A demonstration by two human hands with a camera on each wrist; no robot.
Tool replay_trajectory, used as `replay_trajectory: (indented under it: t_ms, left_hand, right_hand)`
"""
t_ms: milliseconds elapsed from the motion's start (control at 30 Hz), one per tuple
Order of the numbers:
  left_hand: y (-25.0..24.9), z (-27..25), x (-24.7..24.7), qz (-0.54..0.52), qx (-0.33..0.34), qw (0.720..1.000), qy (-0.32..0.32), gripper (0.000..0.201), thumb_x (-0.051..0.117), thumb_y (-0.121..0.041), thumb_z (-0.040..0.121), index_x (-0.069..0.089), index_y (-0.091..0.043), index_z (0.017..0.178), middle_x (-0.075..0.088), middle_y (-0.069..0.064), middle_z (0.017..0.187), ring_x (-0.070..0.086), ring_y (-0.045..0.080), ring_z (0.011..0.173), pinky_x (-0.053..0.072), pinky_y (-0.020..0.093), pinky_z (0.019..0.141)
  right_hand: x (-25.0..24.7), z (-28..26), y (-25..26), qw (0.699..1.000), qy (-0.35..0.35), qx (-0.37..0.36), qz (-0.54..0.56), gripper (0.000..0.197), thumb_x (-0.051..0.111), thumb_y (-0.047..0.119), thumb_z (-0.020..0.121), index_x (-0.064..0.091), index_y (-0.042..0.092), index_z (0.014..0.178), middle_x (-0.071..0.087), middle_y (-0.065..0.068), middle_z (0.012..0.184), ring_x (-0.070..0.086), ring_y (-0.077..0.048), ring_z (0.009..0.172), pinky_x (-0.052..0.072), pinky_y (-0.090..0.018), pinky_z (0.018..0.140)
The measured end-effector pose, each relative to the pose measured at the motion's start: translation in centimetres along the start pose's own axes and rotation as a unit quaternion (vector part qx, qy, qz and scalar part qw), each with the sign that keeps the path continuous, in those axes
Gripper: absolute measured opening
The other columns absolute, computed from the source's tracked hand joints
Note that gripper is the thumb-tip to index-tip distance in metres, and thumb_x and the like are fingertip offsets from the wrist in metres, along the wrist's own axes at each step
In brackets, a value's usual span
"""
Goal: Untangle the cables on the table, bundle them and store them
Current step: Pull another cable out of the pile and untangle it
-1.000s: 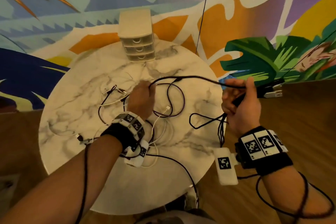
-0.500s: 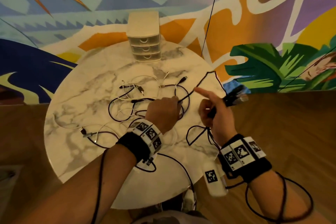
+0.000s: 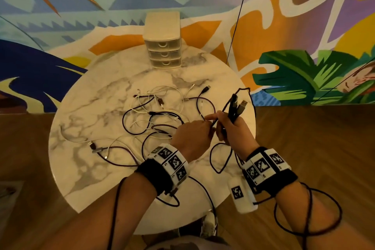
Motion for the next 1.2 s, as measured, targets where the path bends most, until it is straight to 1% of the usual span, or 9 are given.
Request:
replay_trajectory:
  t_ms: [100,167,233,333,467,600,833,1100,1200]
  left_hand:
    - [3.2,0.1,2.5,-0.142,-0.030,0.988,0.051,0.026,0.040,-0.029,0.099,0.058,-0.010,0.095,0.055,0.004,0.089,0.054,0.021,0.082,0.037,0.032,0.069]
    - [7.7,0.6,3.3,-0.148,-0.084,0.984,0.045,0.024,0.044,-0.021,0.098,0.059,-0.002,0.100,0.059,0.016,0.099,0.056,0.032,0.094,0.037,0.036,0.077]
    - [11.8,1.4,1.3,-0.137,-0.138,0.980,-0.030,0.021,0.045,-0.016,0.097,0.058,0.000,0.104,0.059,0.021,0.107,0.055,0.036,0.098,0.038,0.039,0.081]
    - [13.6,2.5,-2.7,-0.145,-0.109,0.968,-0.174,0.014,0.046,-0.010,0.095,0.057,-0.002,0.098,0.056,0.018,0.103,0.054,0.033,0.094,0.039,0.038,0.080]
    - [13.4,2.8,1.1,-0.110,-0.102,0.989,-0.002,0.026,0.043,-0.020,0.099,0.059,-0.001,0.107,0.058,0.018,0.108,0.054,0.034,0.103,0.037,0.035,0.085]
    - [14.7,2.7,-0.5,-0.160,-0.119,0.972,-0.126,0.022,0.047,-0.018,0.097,0.061,-0.003,0.105,0.058,0.016,0.106,0.054,0.032,0.098,0.040,0.036,0.082]
    - [18.4,1.6,2.0,-0.159,-0.168,0.972,-0.046,0.021,0.053,-0.021,0.094,0.064,-0.009,0.107,0.057,0.011,0.112,0.055,0.027,0.104,0.045,0.038,0.089]
    - [14.8,1.2,0.4,0.035,-0.098,0.990,0.099,0.033,0.049,-0.023,0.092,0.055,-0.020,0.125,0.055,0.004,0.128,0.054,0.027,0.112,0.045,0.037,0.089]
    - [6.8,0.6,-2.5,0.094,0.036,0.995,0.016,0.051,0.053,-0.035,0.089,0.037,-0.027,0.137,0.047,-0.001,0.127,0.061,0.027,0.091,0.051,0.037,0.069]
  right_hand:
    - [-1.0,0.5,1.8,0.997,-0.038,-0.019,0.057,0.044,0.034,0.029,0.103,0.066,0.012,0.078,0.045,-0.002,0.049,0.034,-0.009,0.041,0.027,-0.017,0.040]
    - [-2.0,0.5,2.3,0.990,-0.074,-0.025,0.115,0.044,0.034,0.028,0.102,0.063,0.011,0.074,0.047,-0.005,0.049,0.029,-0.011,0.039,0.022,-0.019,0.038]
    - [-2.5,0.4,2.7,0.986,-0.084,-0.036,0.136,0.043,0.034,0.028,0.103,0.063,0.009,0.076,0.055,-0.007,0.051,0.025,-0.011,0.037,0.019,-0.019,0.036]
    - [-3.2,0.7,2.9,0.986,-0.086,-0.054,0.134,0.043,0.032,0.028,0.103,0.063,0.006,0.083,0.068,-0.014,0.065,0.022,-0.011,0.035,0.017,-0.018,0.036]
    - [-3.7,1.2,3.2,0.987,-0.090,-0.060,0.118,0.042,0.032,0.029,0.103,0.062,0.008,0.084,0.072,-0.014,0.075,0.022,-0.011,0.035,0.016,-0.019,0.037]
    - [-3.9,0.9,3.3,0.983,-0.107,-0.066,0.135,0.040,0.031,0.027,0.103,0.059,0.008,0.081,0.072,-0.015,0.075,0.021,-0.011,0.036,0.018,-0.019,0.036]
    - [-7.0,0.5,3.6,0.953,-0.205,-0.095,0.201,0.043,0.031,0.030,0.103,0.054,0.010,0.074,0.068,-0.011,0.059,0.023,-0.012,0.031,0.017,-0.018,0.036]
    - [-8.4,0.1,2.9,0.951,-0.219,-0.090,0.199,0.043,0.032,0.032,0.103,0.055,0.007,0.076,0.068,-0.010,0.059,0.022,-0.011,0.030,0.017,-0.018,0.037]
    - [-8.4,-0.4,2.8,0.955,-0.216,-0.095,0.179,0.043,0.031,0.031,0.103,0.055,0.008,0.077,0.069,-0.010,0.061,0.023,-0.012,0.032,0.018,-0.019,0.037]
Point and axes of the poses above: each hand's wrist, its own z-axis towards the middle knuckle, its own x-axis out of the palm, y = z × x, the point moved 6 cm from there along z, towards the middle knuckle
